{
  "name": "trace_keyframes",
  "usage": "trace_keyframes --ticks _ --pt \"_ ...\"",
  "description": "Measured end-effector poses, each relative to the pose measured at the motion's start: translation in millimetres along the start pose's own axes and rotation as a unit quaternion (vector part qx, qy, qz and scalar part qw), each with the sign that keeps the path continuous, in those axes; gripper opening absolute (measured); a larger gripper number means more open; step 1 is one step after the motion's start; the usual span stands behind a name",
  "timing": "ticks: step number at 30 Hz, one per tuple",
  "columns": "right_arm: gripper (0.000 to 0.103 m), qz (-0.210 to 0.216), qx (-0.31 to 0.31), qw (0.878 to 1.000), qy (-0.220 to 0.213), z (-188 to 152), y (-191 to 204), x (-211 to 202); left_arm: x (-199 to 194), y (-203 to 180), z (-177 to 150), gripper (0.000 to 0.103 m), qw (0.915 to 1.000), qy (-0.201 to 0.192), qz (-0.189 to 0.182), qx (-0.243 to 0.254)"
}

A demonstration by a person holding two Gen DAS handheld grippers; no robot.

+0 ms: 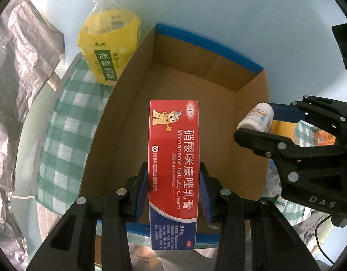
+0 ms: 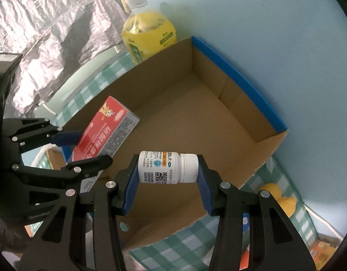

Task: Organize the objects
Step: 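Open both tools to drop the tube and pill bottle into the box, then move both tools back over the table toward the sock and orange cup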

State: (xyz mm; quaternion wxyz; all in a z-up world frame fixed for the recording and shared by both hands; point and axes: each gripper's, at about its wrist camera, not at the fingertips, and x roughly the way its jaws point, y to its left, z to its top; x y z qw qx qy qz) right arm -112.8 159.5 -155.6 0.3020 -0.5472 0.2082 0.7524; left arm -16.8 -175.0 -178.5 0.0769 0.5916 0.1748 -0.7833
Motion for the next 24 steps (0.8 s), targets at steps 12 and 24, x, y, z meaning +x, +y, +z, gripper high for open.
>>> trace_keyframes --ticks 12,24 --pt "0.064 -0.027 -0.003 0.999 -0.027 1 -2 -17 -11 -6 1 0.068 0.9997 -0.005 0.024 0.002" --pt "0.070 -0.035 0.009 0.997 -0.072 -7 -13 -68 -52 -24 -4 0.073 0.9992 -0.038 0.001 0.009"
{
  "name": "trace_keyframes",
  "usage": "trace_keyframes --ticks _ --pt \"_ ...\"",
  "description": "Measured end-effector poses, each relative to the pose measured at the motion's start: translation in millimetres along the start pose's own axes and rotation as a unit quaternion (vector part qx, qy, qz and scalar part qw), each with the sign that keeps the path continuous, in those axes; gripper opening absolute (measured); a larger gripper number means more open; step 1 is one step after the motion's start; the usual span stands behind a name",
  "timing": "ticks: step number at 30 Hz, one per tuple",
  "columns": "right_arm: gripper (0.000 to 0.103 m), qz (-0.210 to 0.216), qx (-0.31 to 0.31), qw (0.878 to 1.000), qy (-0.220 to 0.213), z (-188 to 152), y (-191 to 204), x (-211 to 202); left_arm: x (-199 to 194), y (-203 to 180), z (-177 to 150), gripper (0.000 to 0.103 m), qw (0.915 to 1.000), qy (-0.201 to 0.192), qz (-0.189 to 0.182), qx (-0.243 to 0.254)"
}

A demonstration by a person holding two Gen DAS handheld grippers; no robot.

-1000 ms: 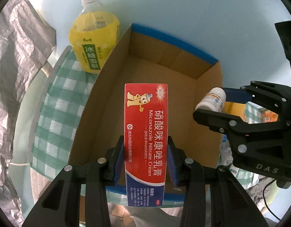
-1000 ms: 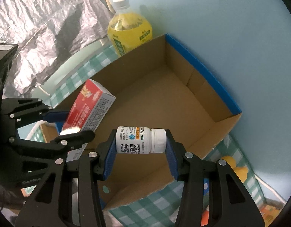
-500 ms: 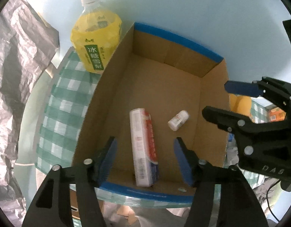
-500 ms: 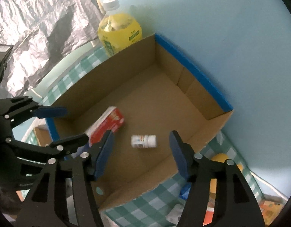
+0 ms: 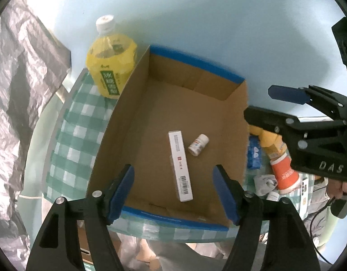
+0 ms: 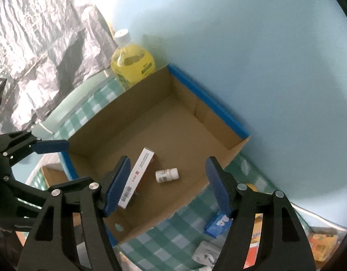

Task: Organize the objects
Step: 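Move both tools back over the table toward the sock and orange cup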

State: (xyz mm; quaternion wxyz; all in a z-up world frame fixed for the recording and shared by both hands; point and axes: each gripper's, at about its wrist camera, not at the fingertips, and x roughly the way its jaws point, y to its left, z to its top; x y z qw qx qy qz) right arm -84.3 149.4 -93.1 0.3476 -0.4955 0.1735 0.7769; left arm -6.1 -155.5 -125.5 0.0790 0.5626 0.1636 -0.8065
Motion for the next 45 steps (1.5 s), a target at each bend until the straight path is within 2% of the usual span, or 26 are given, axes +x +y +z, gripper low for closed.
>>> trace_keyframes --ticks 8,15,17,26,35,45 --pt "0.075 -0.014 0.012 0.998 -0.054 -2 -8 -49 -29 -19 1 0.074 0.9994 -0.032 -0.008 0.005" --pt "0.077 -0.030 0.032 0.996 -0.079 -10 -18 -86 -48 -52 3 0.076 0.9975 -0.041 -0.029 0.050" --pt "0.078 -0.032 0.038 0.996 -0.080 -15 -23 -93 -51 -58 5 0.080 0.9967 -0.046 -0.032 0.058" --pt "0.078 -0.062 0.061 0.994 -0.071 -42 -48 -108 -60 -93 10 0.080 0.9919 -0.056 -0.046 0.105" --pt "0.079 -0.093 0.084 0.990 -0.067 -73 -72 -127 -48 -117 11 0.080 0.9874 -0.042 -0.064 0.138" --pt "0.079 -0.115 0.118 0.985 -0.047 -110 -102 -135 -39 -160 6 0.080 0.9769 -0.021 -0.083 0.196"
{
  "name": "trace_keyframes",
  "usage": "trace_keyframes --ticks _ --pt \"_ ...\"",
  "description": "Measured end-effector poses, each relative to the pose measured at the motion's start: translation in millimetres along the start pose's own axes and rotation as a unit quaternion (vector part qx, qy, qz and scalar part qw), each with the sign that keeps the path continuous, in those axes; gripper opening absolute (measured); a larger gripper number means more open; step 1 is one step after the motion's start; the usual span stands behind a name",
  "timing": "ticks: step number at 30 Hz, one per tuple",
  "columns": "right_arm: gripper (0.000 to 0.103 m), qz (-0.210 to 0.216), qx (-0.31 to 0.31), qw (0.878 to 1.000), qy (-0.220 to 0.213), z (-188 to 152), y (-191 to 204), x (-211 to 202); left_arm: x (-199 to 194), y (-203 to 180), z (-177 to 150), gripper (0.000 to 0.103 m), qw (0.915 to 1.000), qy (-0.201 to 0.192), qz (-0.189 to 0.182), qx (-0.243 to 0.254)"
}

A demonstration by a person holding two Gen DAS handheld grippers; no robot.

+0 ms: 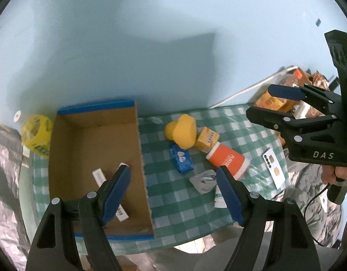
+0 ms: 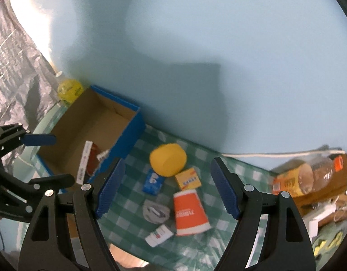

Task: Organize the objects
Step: 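Move both tools back over the table toward the sock and orange cup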

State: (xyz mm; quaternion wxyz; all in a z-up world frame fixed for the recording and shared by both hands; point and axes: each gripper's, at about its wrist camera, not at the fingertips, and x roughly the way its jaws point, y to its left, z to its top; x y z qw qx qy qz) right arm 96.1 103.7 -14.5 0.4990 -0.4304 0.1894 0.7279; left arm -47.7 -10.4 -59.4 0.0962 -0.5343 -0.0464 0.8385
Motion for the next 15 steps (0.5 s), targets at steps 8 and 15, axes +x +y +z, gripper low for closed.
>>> trace_keyframes --ticks 8,15 --pt "0.079 -0.015 0.010 1.000 0.023 -16 -22 9 23 -28 1 0.081 0.9989 0.027 -0.015 0.036" --pt "0.079 0.015 0.029 0.996 0.079 -47 -47 41 58 -44 -13 0.082 0.9958 0.072 -0.021 0.053"
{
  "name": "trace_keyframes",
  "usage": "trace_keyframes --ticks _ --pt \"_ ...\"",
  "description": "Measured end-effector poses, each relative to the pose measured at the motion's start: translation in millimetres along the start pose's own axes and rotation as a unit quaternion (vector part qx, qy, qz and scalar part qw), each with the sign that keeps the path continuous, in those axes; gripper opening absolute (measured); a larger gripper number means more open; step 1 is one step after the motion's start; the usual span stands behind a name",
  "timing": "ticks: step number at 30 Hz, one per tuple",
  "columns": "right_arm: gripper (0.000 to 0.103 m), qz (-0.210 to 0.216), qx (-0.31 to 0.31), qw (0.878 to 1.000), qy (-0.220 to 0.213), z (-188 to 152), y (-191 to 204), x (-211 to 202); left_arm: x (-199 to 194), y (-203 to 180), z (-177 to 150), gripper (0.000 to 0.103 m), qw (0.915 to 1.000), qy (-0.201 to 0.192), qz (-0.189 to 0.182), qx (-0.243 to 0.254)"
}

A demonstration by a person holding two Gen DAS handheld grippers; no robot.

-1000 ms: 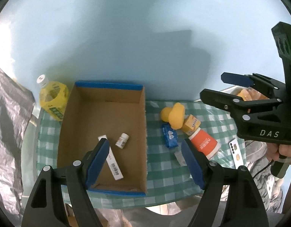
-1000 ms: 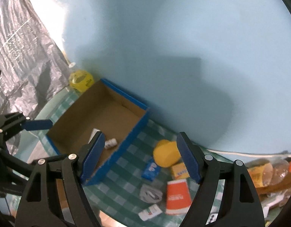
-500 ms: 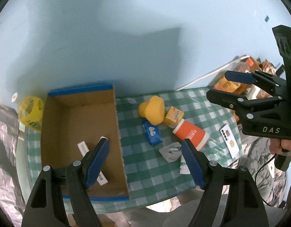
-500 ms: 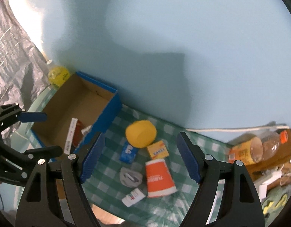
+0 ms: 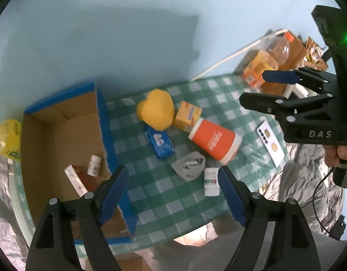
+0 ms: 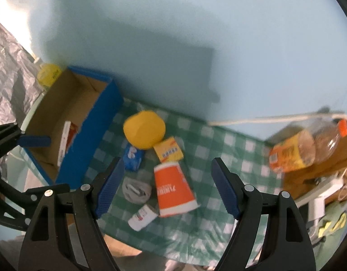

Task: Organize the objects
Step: 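Move both tools back over the table toward the sock and orange cup, then grasp the grey sock with the left tool while the right tool grasps the orange cup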

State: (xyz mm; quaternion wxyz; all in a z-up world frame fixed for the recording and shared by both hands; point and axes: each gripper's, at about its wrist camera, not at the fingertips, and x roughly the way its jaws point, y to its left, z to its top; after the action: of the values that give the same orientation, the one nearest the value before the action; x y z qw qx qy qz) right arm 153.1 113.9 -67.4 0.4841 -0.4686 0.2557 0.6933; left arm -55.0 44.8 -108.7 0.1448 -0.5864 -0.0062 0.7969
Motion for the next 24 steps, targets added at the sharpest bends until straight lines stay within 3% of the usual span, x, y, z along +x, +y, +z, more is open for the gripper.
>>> trace_keyframes --ticks 5,14,24 --pt "0.079 0.013 0.011 0.999 0.044 -18 -12 32 16 -3 -6 0.083 0.9998 0.018 -0.011 -0.003" --pt "0.079 0.001 -0.036 0.993 0.116 -40 -12 101 54 -2 -18 0.083 0.9978 0.060 -0.024 -0.018" --pt "0.079 -0.003 -0.086 0.984 0.155 -44 -8 142 85 -2 -23 0.083 0.9961 0.080 -0.024 -0.029"
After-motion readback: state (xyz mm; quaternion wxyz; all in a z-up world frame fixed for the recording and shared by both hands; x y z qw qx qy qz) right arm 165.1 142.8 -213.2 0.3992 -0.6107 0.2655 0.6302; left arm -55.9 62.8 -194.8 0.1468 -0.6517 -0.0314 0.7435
